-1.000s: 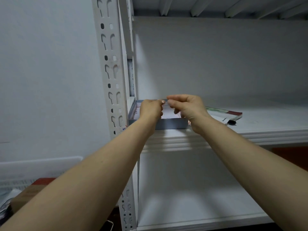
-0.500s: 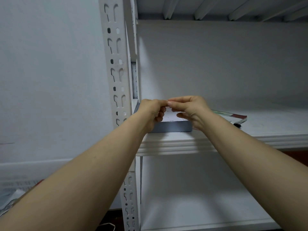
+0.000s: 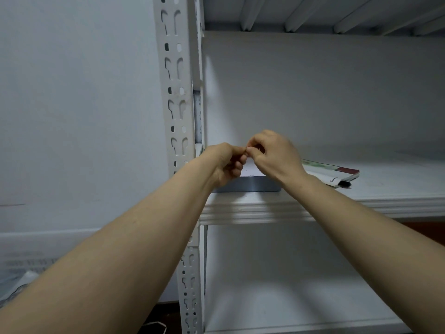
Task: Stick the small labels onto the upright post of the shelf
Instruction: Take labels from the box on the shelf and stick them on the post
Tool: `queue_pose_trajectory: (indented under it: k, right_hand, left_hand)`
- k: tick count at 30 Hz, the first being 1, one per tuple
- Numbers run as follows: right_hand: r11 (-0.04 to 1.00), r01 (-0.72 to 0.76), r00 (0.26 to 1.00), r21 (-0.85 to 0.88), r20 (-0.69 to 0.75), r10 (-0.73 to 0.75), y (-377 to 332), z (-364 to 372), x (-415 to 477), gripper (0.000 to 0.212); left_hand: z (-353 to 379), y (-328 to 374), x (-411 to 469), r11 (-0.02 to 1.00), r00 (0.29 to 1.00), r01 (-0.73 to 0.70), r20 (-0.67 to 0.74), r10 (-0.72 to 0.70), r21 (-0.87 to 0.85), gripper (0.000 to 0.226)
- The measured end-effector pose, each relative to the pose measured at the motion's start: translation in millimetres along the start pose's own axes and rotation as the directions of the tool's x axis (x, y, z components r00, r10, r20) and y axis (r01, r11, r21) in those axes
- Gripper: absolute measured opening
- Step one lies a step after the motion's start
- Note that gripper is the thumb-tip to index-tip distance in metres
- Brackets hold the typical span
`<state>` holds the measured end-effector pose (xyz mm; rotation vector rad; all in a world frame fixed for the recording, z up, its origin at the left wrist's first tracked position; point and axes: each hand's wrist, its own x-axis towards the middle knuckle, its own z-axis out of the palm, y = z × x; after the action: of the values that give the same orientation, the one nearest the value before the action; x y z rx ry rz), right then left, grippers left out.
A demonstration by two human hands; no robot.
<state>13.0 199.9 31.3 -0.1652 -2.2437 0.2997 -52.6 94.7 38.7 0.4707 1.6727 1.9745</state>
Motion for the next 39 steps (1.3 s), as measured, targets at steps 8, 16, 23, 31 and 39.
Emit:
queue_pose_trajectory:
  k: [8, 16, 23, 31, 39]
  right_hand:
    - [0.983, -0.102, 0.974, -0.154, 0.187, 0.13, -2, 4, 7, 0.019]
    - [0.958, -0.149, 0.927, -0.246, 0.302, 0.222, 4, 9, 22, 0.037]
    - [0.972, -0.233, 0.901, -0.021, 0.37, 0.224, 15, 12, 35, 0.033]
    - [0.885, -0.396, 0.869, 0.247, 0.412, 0.274, 24, 11, 29, 0.012]
    - [0.849, -0.433, 0.86, 0.302, 0.421, 0.289, 25, 12, 31, 0.049]
  left_hand:
    - [6, -1, -7, 0.992, 0.994, -0.087, -0.062, 0.093, 0.096, 0.015]
    - [7, 2, -6, 0.924, 0.962, -0.168, -0.146, 0.229, 0.344, 0.007]
    - [0, -1, 1, 0.89, 0.945, -0.184, -0.174, 0.277, 0.418, 0.008]
    - [-5, -4, 8, 0.905, 0.937, -0.171, -0.221, 0.272, 0.389, 0.009]
    - [-6, -3, 6, 0.917, 0.939, -0.161, -0.23, 0.257, 0.366, 0.009]
